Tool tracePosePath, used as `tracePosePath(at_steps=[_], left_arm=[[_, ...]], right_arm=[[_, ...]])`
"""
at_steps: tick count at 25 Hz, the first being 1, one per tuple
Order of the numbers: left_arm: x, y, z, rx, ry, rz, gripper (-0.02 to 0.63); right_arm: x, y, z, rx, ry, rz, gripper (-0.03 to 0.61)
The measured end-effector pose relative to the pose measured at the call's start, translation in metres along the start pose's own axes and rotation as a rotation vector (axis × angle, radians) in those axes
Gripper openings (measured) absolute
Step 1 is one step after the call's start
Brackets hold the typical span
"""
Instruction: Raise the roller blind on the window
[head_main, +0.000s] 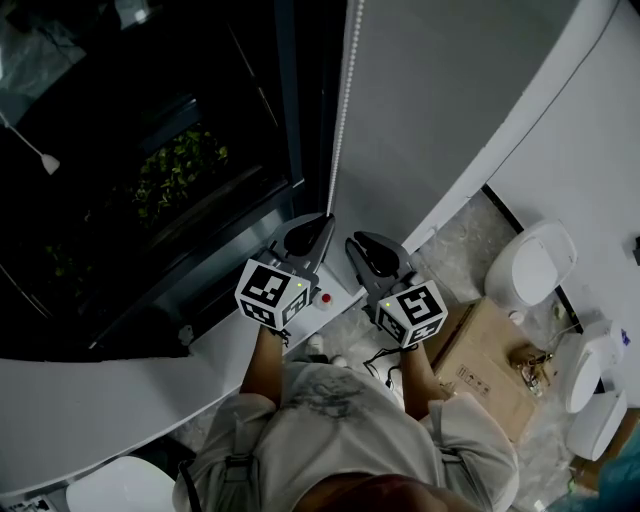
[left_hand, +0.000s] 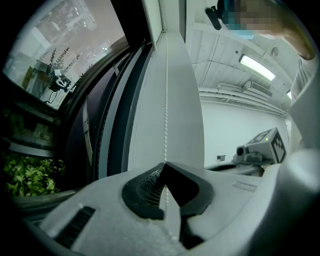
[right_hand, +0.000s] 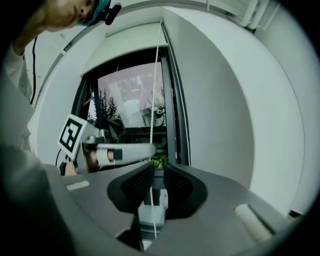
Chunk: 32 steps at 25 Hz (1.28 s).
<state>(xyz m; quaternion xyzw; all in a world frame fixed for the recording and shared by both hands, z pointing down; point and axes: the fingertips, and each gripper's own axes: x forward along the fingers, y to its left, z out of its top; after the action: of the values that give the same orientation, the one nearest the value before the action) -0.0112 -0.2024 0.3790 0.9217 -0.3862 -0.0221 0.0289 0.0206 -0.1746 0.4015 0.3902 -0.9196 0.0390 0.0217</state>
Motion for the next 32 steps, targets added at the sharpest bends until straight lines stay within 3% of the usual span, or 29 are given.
tracePosePath(at_steps=[7,12,17,20,32], left_arm=[[-0.001,0.000,0.000,0.002,0.003,-0.003,0.009],[-0.002,-0.001,0.000,0.000,0.001,-0.009,0.009],[-0.003,-0.005,0.000,0.002,0.000,-0.018,0.009],[-0.004,-0.007,0.000,0.000,-0.002,-0.022,0.009],[-0.004,-0.008,-0.022,-0.019,0.034,-0.026,0.009]], right_arm=[[0.008,0.011,0.097,-0.082,-0.129,0.054,0.075],[0.023,0.018,0.130,-0.124,-0.166,0.081,0.086],[0.036,0.021,0.139,-0.138,-0.165,0.092,0.082],[0.039,0.023,0.138,-0.125,-0.173,0.102,0.014],[0.035,0.021,0.116,-0.154,-0.174,0.042,0.011]])
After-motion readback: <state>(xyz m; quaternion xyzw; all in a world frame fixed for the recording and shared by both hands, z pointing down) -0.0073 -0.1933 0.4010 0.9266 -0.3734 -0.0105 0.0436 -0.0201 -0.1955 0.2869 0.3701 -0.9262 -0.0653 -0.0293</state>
